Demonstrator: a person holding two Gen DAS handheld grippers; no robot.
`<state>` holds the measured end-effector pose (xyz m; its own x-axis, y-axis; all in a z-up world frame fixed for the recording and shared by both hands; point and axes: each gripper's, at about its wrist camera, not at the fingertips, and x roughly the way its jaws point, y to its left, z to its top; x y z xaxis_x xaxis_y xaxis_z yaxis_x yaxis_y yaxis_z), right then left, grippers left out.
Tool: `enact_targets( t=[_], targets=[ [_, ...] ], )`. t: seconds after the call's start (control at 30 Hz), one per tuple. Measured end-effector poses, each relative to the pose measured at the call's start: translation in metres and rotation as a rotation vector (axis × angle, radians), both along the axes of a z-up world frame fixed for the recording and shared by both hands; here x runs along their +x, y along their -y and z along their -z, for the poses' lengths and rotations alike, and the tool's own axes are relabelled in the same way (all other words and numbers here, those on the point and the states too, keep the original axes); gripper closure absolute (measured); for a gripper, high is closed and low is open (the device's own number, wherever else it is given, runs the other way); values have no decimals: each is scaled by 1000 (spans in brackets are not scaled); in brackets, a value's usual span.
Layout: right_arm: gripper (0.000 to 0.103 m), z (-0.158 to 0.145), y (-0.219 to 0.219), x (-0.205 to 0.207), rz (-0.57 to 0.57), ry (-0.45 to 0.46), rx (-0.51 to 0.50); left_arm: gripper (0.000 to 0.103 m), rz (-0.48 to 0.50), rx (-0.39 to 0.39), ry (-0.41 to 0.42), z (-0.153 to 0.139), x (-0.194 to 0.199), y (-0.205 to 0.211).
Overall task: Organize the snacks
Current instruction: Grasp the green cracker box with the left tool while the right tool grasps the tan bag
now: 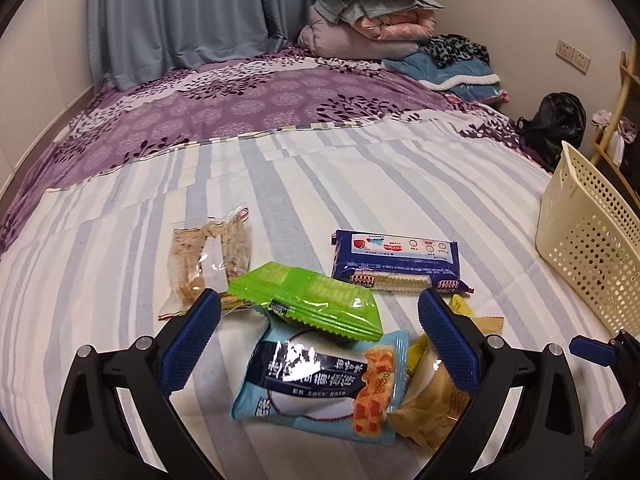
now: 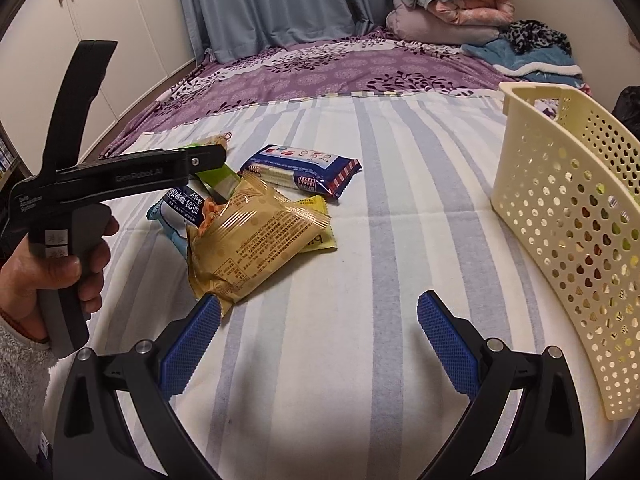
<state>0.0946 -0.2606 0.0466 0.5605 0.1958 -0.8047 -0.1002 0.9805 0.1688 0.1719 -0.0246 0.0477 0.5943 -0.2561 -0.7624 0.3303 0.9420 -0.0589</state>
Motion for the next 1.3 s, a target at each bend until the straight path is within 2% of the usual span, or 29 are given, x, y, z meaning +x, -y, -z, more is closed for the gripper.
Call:
enact_targets(
  t=[0.17, 0.2, 0.3, 0.33, 0.63, 0.97, 1.2, 1.23, 1.3],
  targets=[
    [5, 5, -5, 5, -10, -11, 10, 4, 30, 8, 7, 11, 11, 2],
    [5, 5, -6, 5, -13, -12, 12, 14, 31, 8, 9, 12, 12, 2],
    [5, 8, -10, 8, -24, -22, 35, 34, 29, 2, -2, 16, 16, -1],
    [5, 9, -10, 10, -25, -30, 50, 38, 28, -10, -4, 17, 16, -2],
    [5, 12, -13, 24, -20, -55, 152, 38, -5, -70, 26, 7, 6, -17],
    [5, 18, -30, 53, -17, -73, 244, 39, -39, -119, 105, -32, -13, -36],
    [5, 24, -45, 68, -13, -66, 203, 39, -62, -138, 140, -54, -25, -47],
    [7, 24, -46, 70, -10, -65, 186, 39, -64, -137, 144, -57, -26, -47],
    [20, 25, -48, 70, -5, -63, 158, 39, -66, -137, 150, -61, -29, -49]
  ],
)
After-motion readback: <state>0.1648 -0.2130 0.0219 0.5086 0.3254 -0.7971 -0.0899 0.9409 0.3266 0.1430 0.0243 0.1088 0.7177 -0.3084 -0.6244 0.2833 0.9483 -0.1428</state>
